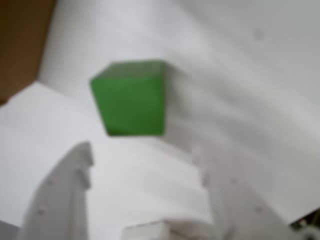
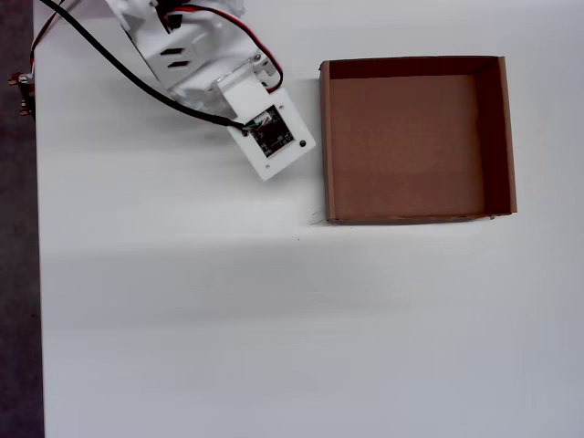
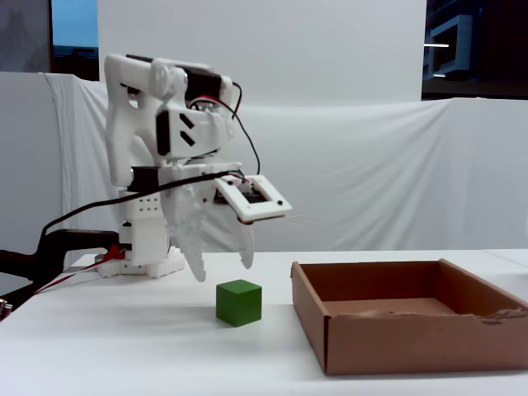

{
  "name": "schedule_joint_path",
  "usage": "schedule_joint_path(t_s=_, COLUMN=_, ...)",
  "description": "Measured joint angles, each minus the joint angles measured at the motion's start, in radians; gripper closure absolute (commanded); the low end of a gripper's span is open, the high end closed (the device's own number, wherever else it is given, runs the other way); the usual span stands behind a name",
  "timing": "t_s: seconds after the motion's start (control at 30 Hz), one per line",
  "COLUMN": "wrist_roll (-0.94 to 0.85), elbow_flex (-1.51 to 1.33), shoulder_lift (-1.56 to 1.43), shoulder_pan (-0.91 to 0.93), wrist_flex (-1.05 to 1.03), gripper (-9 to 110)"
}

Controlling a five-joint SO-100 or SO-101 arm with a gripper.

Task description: Grasp a green cube and put it in a box.

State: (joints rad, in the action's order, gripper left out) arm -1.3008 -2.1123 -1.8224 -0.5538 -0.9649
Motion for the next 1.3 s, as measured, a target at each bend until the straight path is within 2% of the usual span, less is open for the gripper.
schedule_joint_path(t_s=0.37, wrist_roll=-0.017, elbow_flex=0.097, shoulder_lift=0.147, shoulder_pan=0.015, wrist_flex=0.031, gripper=73)
schedule_joint_path(t_s=1.3, wrist_roll=-0.018, elbow_flex=0.103, shoulder_lift=0.225, shoulder_pan=-0.048, wrist_flex=0.097, gripper=73)
